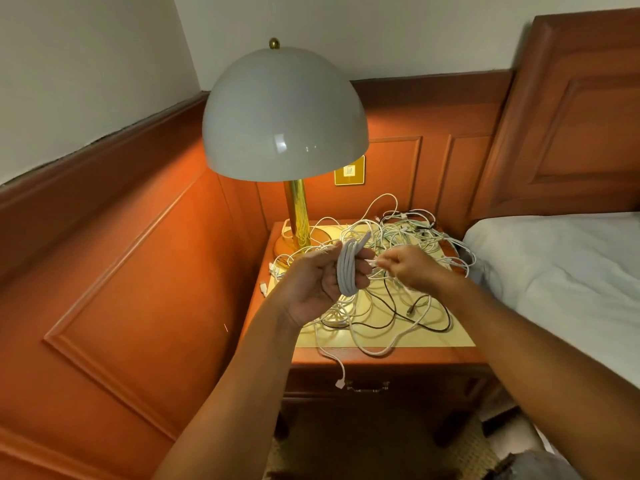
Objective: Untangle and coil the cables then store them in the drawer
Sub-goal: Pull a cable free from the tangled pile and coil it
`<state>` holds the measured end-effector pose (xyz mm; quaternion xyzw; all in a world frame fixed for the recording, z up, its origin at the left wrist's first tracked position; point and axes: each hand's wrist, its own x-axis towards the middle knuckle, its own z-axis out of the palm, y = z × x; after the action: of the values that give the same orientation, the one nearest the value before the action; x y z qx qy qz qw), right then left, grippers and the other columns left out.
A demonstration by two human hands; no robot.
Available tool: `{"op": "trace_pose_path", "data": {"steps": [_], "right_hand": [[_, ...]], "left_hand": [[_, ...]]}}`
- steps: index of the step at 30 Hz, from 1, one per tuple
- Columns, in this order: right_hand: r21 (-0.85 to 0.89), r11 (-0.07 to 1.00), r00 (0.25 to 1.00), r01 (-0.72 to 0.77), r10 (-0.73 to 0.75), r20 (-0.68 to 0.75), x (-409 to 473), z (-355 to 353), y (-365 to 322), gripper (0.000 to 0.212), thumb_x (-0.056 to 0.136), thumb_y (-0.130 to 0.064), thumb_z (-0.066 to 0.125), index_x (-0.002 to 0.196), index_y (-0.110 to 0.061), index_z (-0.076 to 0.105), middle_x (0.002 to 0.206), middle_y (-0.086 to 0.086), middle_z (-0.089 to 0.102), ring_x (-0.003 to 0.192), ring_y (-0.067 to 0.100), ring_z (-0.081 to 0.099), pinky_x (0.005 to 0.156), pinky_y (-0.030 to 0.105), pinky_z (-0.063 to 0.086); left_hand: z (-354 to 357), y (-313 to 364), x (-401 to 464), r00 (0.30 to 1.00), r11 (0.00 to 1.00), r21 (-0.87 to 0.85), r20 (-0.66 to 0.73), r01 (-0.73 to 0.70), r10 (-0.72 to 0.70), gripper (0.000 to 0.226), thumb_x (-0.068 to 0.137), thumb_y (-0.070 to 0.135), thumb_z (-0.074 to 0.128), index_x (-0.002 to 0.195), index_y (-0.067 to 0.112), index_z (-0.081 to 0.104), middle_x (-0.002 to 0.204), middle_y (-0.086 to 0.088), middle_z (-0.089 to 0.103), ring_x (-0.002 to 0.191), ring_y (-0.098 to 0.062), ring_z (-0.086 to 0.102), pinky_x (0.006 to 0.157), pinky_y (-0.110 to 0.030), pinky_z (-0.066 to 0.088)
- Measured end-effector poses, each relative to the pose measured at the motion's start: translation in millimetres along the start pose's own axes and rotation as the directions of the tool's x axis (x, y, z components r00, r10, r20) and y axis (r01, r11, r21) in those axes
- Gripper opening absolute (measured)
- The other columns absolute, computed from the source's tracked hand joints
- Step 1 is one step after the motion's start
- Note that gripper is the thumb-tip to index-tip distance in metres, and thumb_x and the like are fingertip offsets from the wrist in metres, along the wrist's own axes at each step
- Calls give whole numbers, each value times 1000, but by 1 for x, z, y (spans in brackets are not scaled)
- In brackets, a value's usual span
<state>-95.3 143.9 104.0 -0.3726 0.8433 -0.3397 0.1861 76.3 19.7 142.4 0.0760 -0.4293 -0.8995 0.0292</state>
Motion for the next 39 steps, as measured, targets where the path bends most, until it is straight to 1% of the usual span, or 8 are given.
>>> {"op": "trace_pose_path", "data": {"steps": [5, 14, 20, 23, 26, 29, 33, 39], "right_hand": [[-366, 928, 964, 63, -152, -219, 14, -47, -43, 58, 73, -65, 67, 60, -10, 53, 55, 0, 49, 52, 15, 43, 57, 30, 36], [-504, 822, 949, 266, -315, -12, -32, -37, -82, 24, 95, -27, 59, 84, -8, 68, 77, 4, 62, 67, 17, 52, 56, 28, 31], [97, 987, 989, 131, -123, -87, -91, 28, -49, 26, 94, -4, 51, 115, -13, 64, 77, 7, 65, 56, 10, 57, 55, 24, 47], [470, 882, 999, -16, 28, -18, -110, 57, -35, 26, 100, -27, 51, 92, -7, 66, 65, 14, 65, 44, 19, 55, 65, 47, 53], [578, 799, 984, -167, 97, 150, -116, 81, -12, 56, 92, -54, 47, 87, -1, 64, 59, 10, 60, 42, 17, 46, 53, 36, 45], [688, 675, 944, -265, 36, 328, -107, 85, 6, 38, 102, -30, 41, 103, -1, 65, 73, 8, 61, 60, 17, 54, 61, 27, 46], [432, 862, 930, -265, 109, 352, -84, 77, 13, 42, 101, -38, 43, 97, -4, 68, 69, 5, 64, 58, 15, 59, 77, 36, 57], [-154, 973, 965, -174, 199, 171, -34, 29, 1, 78, 75, -78, 44, 69, -3, 64, 62, 4, 57, 53, 14, 49, 59, 25, 42]], "left_hand": [[0, -4, 5, 999, 974, 227, 32, -11, 4, 39, 100, 20, 36, 105, -9, 61, 92, -18, 67, 72, -23, 66, 68, -32, 57], [-3, -18, 29, 984, 944, 325, -179, 58, 1, 40, 105, 18, 30, 98, -6, 62, 76, -13, 68, 64, -22, 66, 67, -29, 55], [-3, -20, 38, 973, 999, 14, -230, 36, -32, 44, 103, 20, 28, 110, -11, 59, 94, -20, 69, 85, -26, 69, 80, -31, 56], [-2, -20, 37, 968, 998, -67, -251, 0, -17, 46, 103, 19, 27, 121, -13, 53, 93, -20, 71, 83, -27, 71, 74, -31, 57], [-3, -14, 33, 975, 995, -98, -220, -11, -10, 44, 102, 17, 28, 119, -13, 55, 92, -20, 71, 79, -26, 72, 70, -29, 59], [0, -12, 24, 983, 997, -77, -181, 27, -41, 43, 100, 18, 31, 111, -10, 61, 90, -17, 71, 77, -24, 71, 73, -29, 58], [3, -8, 12, 990, 994, -110, -136, 17, -32, 43, 95, 18, 36, 98, -8, 70, 87, -17, 70, 75, -24, 69, 73, -29, 57], [12, 5, -5, 1000, 1000, -20, -20, -14, 13, 36, 92, 18, 44, 100, -11, 64, 85, -15, 66, 70, -20, 64, 64, -28, 56]]}}
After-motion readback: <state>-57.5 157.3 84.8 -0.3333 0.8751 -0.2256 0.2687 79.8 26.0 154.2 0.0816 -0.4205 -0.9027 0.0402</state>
